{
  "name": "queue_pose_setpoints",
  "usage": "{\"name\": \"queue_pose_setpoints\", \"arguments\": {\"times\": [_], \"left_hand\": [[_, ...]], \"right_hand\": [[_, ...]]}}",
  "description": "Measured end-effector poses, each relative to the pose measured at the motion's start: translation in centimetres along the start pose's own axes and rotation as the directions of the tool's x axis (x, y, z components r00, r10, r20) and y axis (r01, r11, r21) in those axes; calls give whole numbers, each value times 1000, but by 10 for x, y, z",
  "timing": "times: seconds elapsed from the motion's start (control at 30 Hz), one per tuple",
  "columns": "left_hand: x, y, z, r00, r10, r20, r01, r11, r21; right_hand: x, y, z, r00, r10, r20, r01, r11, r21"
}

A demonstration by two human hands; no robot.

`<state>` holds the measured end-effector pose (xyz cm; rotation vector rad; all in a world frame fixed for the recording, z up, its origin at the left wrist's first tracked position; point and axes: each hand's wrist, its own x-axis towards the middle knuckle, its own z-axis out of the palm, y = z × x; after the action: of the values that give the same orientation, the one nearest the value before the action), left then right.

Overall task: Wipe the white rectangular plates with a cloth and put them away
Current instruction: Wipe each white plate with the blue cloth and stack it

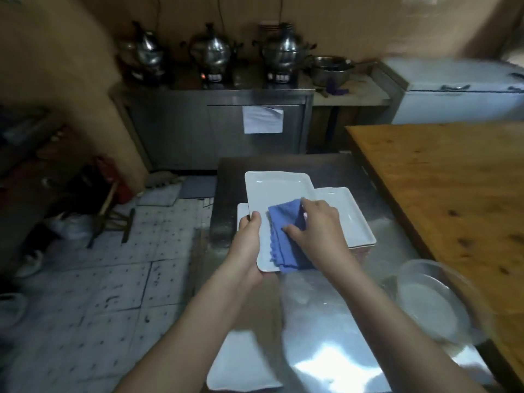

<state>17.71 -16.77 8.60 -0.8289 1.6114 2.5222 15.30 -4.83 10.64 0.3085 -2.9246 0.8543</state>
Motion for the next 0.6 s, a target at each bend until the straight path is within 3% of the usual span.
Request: {"name": "queue_pose_setpoints", "arguments": {"times": [0.1,0.23,0.37,0.5,0.6], "left_hand": [[-8,14,-25,999,29,-40,-28,1000,13],[-19,30,-44,995,9,-100,-10,1000,-16],[-22,34,-57,989,68,-135,-62,997,44],[-25,34,-66,996,67,-64,-67,998,8],[-25,36,-69,993,85,-87,-85,996,-3]], "right_hand": [[-8,-26,18,961,-274,-27,267,950,-162],[-14,-60,39,851,-501,160,516,853,-75],[9,-85,57,850,-488,198,499,866,-7],[52,-89,54,885,-403,234,459,842,-284],[52,-78,50,928,-310,205,366,861,-354]]}}
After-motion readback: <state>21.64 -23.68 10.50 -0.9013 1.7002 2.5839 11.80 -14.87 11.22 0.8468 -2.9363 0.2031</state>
